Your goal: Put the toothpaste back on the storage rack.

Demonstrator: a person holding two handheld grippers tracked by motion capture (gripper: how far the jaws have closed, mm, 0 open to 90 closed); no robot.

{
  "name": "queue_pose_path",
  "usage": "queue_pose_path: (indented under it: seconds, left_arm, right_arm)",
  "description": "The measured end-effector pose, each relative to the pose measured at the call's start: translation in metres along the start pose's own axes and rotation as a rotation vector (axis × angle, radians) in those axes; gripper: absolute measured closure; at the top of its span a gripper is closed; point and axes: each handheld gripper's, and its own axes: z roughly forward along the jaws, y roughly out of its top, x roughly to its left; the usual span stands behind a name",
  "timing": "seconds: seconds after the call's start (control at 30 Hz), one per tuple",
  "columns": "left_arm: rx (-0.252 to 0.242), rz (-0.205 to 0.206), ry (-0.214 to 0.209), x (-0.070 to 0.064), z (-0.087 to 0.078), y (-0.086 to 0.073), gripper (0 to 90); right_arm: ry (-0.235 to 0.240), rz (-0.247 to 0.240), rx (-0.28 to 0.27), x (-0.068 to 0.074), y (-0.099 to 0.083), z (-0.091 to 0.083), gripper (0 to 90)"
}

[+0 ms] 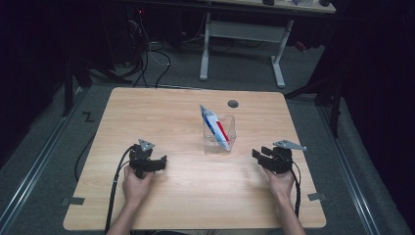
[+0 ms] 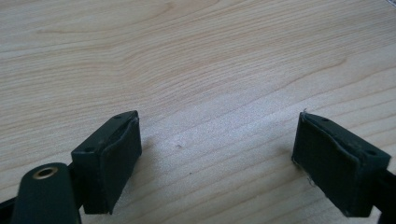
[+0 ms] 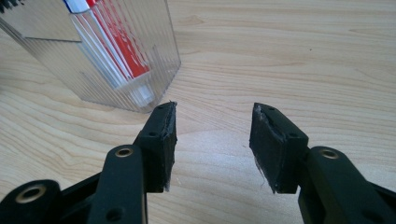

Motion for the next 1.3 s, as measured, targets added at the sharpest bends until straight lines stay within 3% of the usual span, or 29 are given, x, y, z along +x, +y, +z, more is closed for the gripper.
queue_pose_path:
  seconds: [0.7, 1.3]
  left_arm:
    - [0.0, 0.0, 0.0, 0.0, 0.0, 0.0, 15.7]
    - [0.0, 0.0, 0.0, 0.0, 0.0, 0.0, 15.7]
  right_arm:
    - [-0.071, 0.006, 0.045, -0.009, -0.007, 0.017, 51.1]
    - [-0.168, -0.042, 0.087, -0.013, -0.012, 0.034, 50.2]
